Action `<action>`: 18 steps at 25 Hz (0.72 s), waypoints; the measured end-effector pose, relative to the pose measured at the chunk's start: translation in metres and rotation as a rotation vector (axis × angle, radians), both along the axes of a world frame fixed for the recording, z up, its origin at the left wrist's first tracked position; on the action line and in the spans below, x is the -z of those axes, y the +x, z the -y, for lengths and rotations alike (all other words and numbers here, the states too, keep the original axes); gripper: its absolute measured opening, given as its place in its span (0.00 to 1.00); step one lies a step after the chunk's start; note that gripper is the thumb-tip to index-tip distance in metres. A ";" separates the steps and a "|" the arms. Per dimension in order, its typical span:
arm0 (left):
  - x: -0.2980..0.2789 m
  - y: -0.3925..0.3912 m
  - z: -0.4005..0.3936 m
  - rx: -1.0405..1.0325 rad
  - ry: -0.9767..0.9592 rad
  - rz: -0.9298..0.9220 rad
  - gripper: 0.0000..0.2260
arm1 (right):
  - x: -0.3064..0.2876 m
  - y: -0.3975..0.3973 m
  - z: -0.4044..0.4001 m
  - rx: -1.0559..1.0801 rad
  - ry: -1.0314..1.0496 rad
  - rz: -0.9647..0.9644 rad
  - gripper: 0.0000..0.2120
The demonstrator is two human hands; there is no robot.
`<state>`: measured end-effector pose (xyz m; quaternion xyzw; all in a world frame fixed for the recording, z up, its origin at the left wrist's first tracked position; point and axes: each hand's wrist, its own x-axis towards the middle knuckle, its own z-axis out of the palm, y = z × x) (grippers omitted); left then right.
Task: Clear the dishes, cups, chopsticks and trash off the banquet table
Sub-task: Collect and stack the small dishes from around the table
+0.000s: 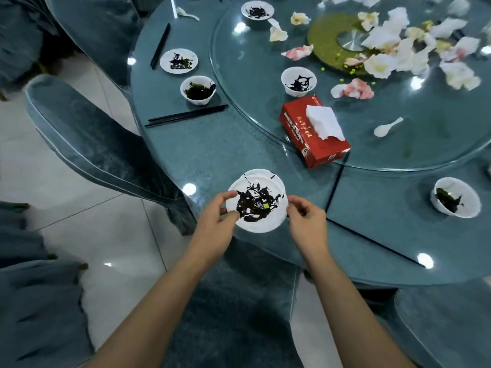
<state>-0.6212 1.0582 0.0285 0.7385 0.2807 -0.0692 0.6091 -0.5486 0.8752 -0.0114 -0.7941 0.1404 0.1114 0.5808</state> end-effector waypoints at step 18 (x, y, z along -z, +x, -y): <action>0.070 0.068 -0.012 0.125 0.046 -0.102 0.16 | 0.047 0.040 -0.019 -0.054 -0.113 -0.063 0.14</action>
